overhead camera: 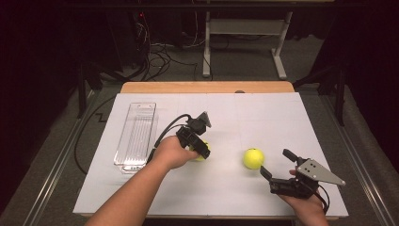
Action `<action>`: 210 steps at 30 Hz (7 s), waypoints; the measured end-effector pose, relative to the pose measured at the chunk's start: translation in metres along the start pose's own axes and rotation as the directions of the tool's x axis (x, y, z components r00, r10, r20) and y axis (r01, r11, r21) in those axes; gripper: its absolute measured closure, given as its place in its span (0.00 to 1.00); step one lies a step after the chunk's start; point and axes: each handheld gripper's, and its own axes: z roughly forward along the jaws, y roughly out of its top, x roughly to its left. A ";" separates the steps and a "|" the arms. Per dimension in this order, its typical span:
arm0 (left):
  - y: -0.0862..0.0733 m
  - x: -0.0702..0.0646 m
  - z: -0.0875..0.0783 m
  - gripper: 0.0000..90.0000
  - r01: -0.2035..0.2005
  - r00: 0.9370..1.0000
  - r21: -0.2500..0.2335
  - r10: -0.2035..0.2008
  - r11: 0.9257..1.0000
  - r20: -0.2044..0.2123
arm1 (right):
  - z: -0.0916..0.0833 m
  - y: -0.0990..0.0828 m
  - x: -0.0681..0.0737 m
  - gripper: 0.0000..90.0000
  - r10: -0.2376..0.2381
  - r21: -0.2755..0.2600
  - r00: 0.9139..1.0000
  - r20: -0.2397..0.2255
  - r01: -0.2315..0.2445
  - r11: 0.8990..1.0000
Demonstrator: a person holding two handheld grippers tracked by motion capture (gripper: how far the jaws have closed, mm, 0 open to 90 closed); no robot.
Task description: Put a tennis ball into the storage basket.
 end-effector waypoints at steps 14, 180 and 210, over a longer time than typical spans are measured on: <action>-0.022 -0.004 -0.011 0.30 -0.021 1.000 0.042 0.021 0.999 0.003 | -0.001 0.001 0.001 0.02 -0.004 -0.003 1.000 -0.004 0.004 1.000; -0.069 0.165 -0.095 0.30 0.381 0.923 0.083 -0.373 0.921 -0.094 | 0.000 -0.002 0.001 0.02 -0.003 0.004 1.000 -0.002 0.003 1.000; -0.060 0.167 -0.065 0.30 0.391 0.916 0.092 -0.378 0.916 -0.135 | 0.000 -0.003 0.000 0.02 0.003 0.007 1.000 -0.003 -0.003 1.000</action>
